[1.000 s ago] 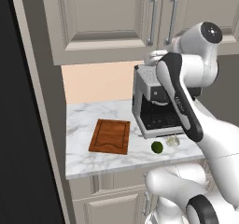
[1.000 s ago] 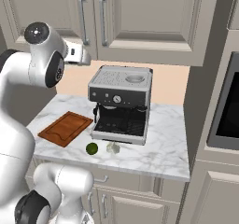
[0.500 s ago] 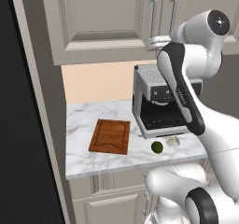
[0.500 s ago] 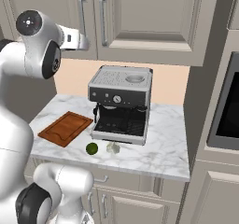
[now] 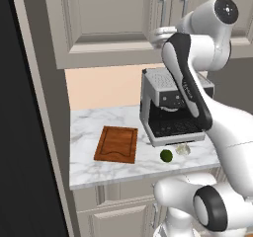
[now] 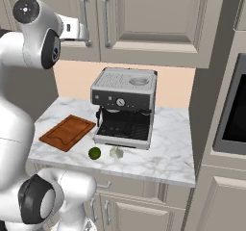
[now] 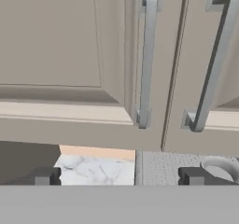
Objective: Open the cabinet. Place the bowl and condiment on the counter. Then place the lime and garlic on the cutting board.
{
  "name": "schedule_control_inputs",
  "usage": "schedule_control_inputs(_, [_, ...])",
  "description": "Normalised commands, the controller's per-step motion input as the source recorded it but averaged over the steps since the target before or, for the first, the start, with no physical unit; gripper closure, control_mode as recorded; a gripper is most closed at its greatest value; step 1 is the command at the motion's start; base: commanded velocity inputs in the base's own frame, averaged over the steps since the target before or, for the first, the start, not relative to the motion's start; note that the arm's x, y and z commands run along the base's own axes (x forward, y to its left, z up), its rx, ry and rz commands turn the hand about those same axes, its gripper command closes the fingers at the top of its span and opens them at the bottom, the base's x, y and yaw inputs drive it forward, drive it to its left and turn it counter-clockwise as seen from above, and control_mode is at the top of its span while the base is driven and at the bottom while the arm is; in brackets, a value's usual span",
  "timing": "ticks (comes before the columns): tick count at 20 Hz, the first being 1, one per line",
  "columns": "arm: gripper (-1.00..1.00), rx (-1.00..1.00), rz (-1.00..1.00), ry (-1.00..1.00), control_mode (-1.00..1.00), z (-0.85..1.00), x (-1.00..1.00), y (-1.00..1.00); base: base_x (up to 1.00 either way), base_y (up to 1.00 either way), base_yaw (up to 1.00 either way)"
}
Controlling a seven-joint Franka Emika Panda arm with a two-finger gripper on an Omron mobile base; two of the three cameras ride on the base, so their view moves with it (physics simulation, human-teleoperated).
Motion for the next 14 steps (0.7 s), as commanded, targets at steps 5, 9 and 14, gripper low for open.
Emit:
schedule_control_inputs(5, [-1.0,-0.02,0.0,-0.03,-1.0,-0.19,0.52,0.01,0.0,0.0,0.0])
schedule_control_inputs(9, [-1.0,0.0,0.02,-0.06,-1.0,-0.19,0.59,0.0,0.0,0.0,0.0])
schedule_control_inputs(14, [-1.0,0.0,0.02,-0.06,-1.0,-0.17,0.58,0.0,0.0,0.0,0.0])
